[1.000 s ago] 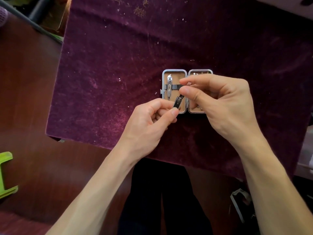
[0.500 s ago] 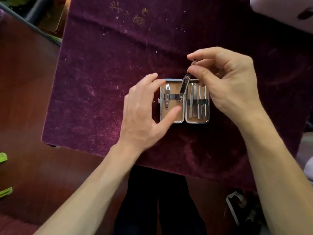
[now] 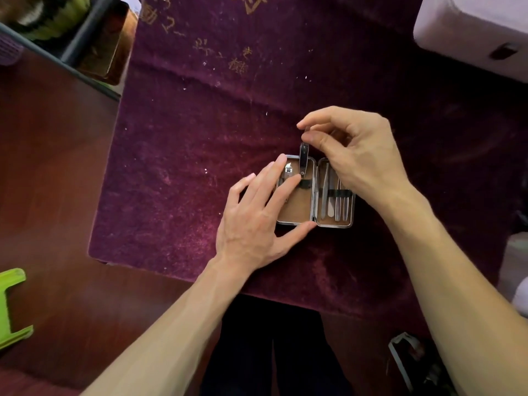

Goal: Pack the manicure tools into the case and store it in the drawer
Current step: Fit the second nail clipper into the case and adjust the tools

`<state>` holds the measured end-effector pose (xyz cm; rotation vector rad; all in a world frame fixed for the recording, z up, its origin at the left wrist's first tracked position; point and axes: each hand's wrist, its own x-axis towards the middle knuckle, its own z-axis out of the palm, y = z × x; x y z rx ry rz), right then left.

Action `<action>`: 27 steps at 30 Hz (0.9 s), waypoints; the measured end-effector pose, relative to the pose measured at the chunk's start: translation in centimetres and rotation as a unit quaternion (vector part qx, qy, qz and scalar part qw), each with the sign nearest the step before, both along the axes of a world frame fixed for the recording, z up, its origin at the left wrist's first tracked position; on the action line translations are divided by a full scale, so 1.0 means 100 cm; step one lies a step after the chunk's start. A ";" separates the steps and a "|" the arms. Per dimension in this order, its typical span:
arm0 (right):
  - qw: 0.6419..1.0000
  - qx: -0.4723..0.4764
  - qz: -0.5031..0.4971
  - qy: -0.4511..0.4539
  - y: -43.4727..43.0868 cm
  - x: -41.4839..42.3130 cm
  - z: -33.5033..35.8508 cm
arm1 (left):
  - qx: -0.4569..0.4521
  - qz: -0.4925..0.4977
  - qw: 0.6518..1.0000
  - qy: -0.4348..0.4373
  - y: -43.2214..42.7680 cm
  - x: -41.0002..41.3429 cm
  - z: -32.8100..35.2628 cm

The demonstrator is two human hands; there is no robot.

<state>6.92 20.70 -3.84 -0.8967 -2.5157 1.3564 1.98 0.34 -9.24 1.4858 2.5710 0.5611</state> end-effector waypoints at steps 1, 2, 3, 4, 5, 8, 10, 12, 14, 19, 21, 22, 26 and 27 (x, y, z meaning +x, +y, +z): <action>1.000 -0.003 0.001 0.000 -0.001 0.001 -0.001 | 0.002 0.000 1.000 0.001 0.000 0.000 -0.001; 1.000 -0.004 0.003 -0.001 -0.002 0.002 -0.001 | 0.005 0.002 1.000 0.002 0.000 0.001 -0.002; 1.000 0.000 0.007 -0.002 -0.002 0.003 -0.002 | 0.010 0.003 1.000 0.004 0.000 0.001 -0.003; 1.000 0.005 0.009 -0.002 -0.002 0.005 -0.002 | 0.014 0.005 1.000 0.005 0.000 0.001 -0.004; 1.000 0.009 0.010 -0.002 -0.003 0.007 -0.002 | 0.018 0.007 1.000 0.005 -0.001 0.001 -0.005; 1.000 0.009 0.007 -0.001 -0.004 0.012 -0.001 | 0.023 0.010 1.000 0.010 -0.001 0.001 -0.008; 1.000 0.006 0.000 -0.002 -0.007 0.017 -0.002 | 0.024 0.010 1.000 0.011 -0.001 0.002 -0.008; 1.000 0.005 -0.007 -0.003 -0.010 0.020 -0.003 | 0.024 0.008 1.000 0.015 -0.001 0.002 -0.008; 1.000 0.004 -0.011 -0.005 -0.012 0.022 -0.005 | 0.021 0.006 1.000 0.016 -0.002 0.002 -0.007; 1.000 -0.002 -0.014 -0.013 -0.016 0.026 -0.008 | 0.015 0.005 1.000 0.015 -0.002 0.003 -0.006; 1.000 -0.001 -0.014 -0.014 -0.019 0.027 -0.009 | 0.014 0.004 1.000 0.016 -0.002 0.003 -0.005; 1.000 0.000 -0.016 -0.014 -0.020 0.028 -0.010 | 0.012 0.004 1.000 0.017 -0.002 0.003 -0.005; 1.000 0.010 -0.020 -0.016 -0.021 0.029 -0.010 | 0.010 0.002 1.000 0.019 -0.002 0.003 -0.006; 1.000 0.012 -0.019 -0.015 -0.021 0.029 -0.010 | 0.008 0.000 1.000 0.020 -0.002 0.003 -0.006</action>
